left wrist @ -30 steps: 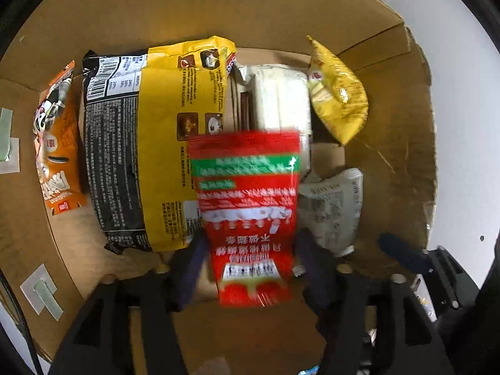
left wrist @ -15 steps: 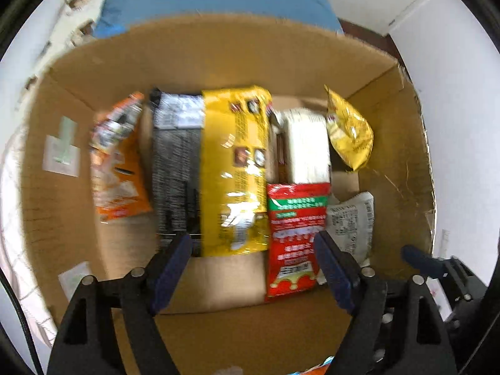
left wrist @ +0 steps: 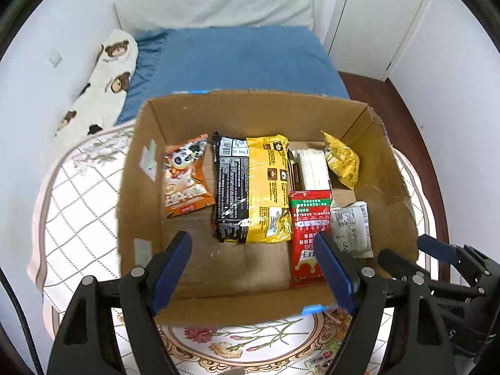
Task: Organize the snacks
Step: 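Carry both packets into the cardboard box and release them, then grasp the yellow egg-biscuit bag with left gripper while right grasps orange chip bag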
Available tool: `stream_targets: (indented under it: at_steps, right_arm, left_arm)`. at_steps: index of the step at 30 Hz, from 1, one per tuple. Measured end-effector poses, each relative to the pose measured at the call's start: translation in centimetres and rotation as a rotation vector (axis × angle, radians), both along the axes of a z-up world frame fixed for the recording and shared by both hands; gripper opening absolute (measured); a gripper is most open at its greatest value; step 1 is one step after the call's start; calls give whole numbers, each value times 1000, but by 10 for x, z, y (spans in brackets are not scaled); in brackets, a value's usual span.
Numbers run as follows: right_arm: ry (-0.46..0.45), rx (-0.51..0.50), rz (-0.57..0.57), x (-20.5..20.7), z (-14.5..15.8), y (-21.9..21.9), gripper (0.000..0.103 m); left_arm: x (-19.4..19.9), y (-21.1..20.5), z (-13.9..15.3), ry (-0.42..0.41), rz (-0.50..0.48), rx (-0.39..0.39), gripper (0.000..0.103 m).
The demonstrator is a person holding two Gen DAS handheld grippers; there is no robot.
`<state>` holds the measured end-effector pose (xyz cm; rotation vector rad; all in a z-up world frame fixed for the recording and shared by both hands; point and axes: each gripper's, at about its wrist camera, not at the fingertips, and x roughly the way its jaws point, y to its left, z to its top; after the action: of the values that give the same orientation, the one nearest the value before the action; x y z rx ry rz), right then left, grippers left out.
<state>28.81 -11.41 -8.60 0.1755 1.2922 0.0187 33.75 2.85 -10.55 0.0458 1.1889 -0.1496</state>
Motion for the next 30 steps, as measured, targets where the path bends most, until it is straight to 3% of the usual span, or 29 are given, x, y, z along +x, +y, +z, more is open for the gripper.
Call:
stream_targets:
  at_steps: [11,18,21,24,26,30]
  right_arm:
    - [-120,18,22,-47,57,15,73]
    - [-147,67,7,-80,79,14,73]
    - [-120,83,-6,-98,77,9,87]
    - [-56,114,-34,-124,59,-1,89]
    - [-4,129,-55,-141,41,-7,89]
    - [134,154,-120,-184,-12,-23,89]
  left_arm:
    - [-57,10,50,-113,-6,-31,79]
    - [-89,13,67,-145,-12,-48,79]
    - [-107,15,61,-126,-17,-45,79]
    - [-129,13,37,-62,-48,-22,79]
    - [-146,5,6,33,-100,2,79]
    - [-183,-7,-77,327,-161,-18,79]
